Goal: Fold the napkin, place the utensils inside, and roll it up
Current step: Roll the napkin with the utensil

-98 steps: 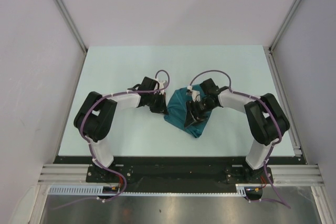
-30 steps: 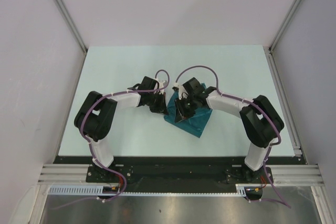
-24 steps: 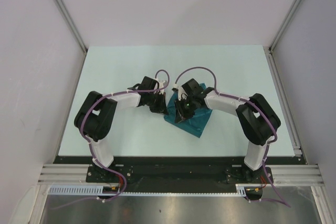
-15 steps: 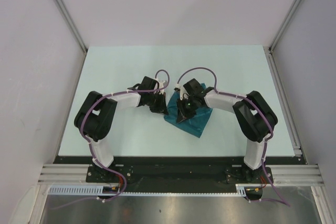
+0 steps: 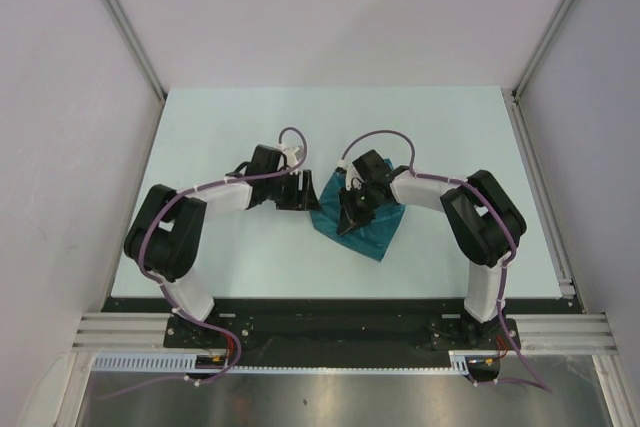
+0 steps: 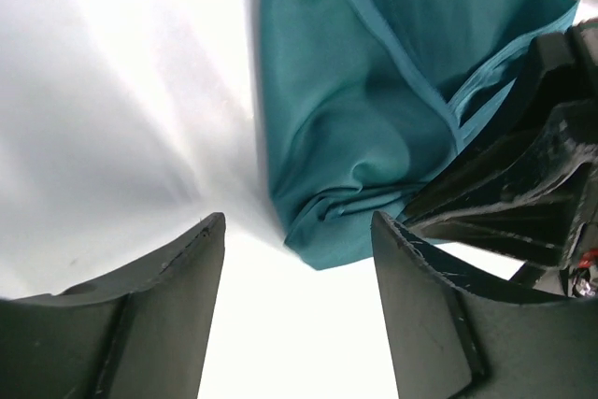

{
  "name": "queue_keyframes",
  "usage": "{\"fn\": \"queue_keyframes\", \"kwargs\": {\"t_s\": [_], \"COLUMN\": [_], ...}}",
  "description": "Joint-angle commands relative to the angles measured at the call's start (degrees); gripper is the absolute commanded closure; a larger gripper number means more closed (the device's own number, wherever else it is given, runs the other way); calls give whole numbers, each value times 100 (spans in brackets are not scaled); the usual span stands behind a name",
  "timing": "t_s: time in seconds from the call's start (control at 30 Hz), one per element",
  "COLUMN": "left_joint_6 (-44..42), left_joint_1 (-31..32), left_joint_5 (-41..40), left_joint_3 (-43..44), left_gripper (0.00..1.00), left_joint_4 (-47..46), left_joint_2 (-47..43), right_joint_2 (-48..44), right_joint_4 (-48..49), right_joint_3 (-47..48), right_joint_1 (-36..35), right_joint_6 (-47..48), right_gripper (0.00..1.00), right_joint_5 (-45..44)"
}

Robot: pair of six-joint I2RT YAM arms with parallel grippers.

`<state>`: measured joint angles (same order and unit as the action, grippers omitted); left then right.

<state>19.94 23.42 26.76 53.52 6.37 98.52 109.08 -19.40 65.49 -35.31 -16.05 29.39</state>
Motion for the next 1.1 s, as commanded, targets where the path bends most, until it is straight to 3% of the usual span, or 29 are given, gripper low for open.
{"fn": "queue_keyframes", "kwargs": {"t_s": [0.0, 0.33, 0.47, 0.73, 0.77, 0.8, 0.9, 1.0, 1.07], "left_joint_6": [71, 325, 361, 229, 229, 220, 220, 221, 212], "left_joint_1": [-74, -66, -66, 4, 22, 83, 171, 172, 172], "left_joint_5": [329, 1041, 1024, 593, 593, 602, 628, 567, 540], "left_joint_3": [-350, -667, -676, -650, -658, -667, -658, -623, -544], "left_gripper": [31, 35, 42, 44, 47, 58, 77, 94, 99], "left_joint_4": [-566, -1682, -1710, -1455, -1463, -1489, -1446, -1332, -1262], "left_joint_2": [-246, 106, 325, 404, 422, 440, 528, 519, 493], "right_joint_2": [228, 254, 246, 246, 237, 237, 176, 18, -105], "right_joint_4": [85, 85, 85, 138, 138, 138, 147, 129, 112], "right_joint_3": [-98, -151, -142, -133, -125, -125, -90, -28, 16], "right_joint_1": [42, 59, 68, 68, 68, 68, 86, 68, 68], "right_joint_6": [94, 85, 85, 67, 67, 59, 76, 85, 111], "right_gripper": [80, 80, 80, 80, 80, 80, 80, 78, 76], "right_joint_5": [-267, -223, -197, -135, -144, -144, -117, -82, -73]}}
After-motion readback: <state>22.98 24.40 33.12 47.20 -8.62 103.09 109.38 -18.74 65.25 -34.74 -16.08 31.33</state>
